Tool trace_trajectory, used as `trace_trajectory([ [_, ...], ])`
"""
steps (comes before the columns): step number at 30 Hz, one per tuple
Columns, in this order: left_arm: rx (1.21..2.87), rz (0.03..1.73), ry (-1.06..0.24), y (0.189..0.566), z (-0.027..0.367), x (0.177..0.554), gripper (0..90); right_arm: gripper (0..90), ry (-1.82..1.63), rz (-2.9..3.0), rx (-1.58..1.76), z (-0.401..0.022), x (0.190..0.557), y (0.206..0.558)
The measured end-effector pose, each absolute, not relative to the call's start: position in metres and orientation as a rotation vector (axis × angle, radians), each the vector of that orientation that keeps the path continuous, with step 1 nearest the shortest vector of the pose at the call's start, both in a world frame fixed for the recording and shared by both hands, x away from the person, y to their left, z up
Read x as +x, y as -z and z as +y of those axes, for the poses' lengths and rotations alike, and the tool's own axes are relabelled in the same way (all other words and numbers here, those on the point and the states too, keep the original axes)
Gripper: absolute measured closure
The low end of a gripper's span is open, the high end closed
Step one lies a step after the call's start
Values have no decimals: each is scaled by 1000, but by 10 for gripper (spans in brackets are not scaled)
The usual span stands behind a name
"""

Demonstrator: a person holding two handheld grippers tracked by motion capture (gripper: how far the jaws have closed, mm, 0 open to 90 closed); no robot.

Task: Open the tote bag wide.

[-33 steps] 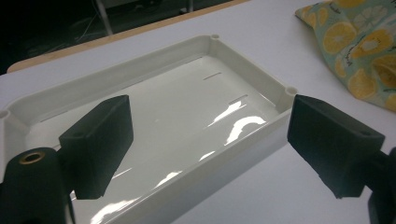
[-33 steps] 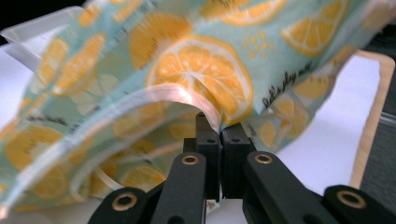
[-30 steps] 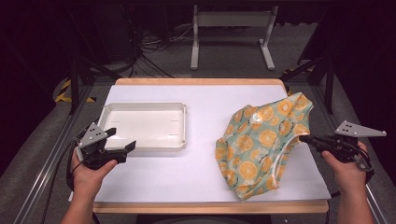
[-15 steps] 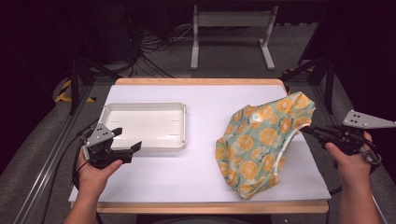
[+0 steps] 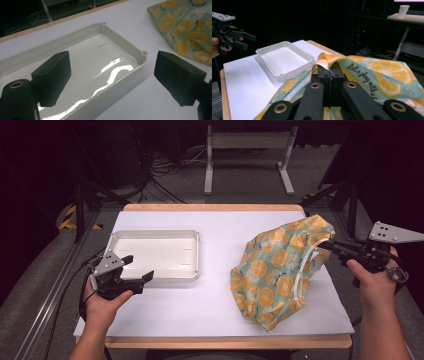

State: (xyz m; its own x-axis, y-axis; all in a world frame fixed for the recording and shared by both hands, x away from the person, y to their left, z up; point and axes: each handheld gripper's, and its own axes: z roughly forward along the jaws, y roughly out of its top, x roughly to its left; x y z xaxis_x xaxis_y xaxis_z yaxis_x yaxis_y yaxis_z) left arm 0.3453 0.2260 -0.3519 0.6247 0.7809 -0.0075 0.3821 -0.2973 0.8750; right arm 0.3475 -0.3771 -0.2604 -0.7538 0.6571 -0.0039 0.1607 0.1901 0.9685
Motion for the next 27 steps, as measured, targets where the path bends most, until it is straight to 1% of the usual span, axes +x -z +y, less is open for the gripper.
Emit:
trace_trajectory([
  [16, 1916, 882, -529, 342, 211, 353, 140, 900, -1638, 2038, 715, -366, 355, 250],
  [27, 1917, 870, -517, 341, 205, 355, 140, 900, -1619, 2056, 656, -344, 364, 245],
])
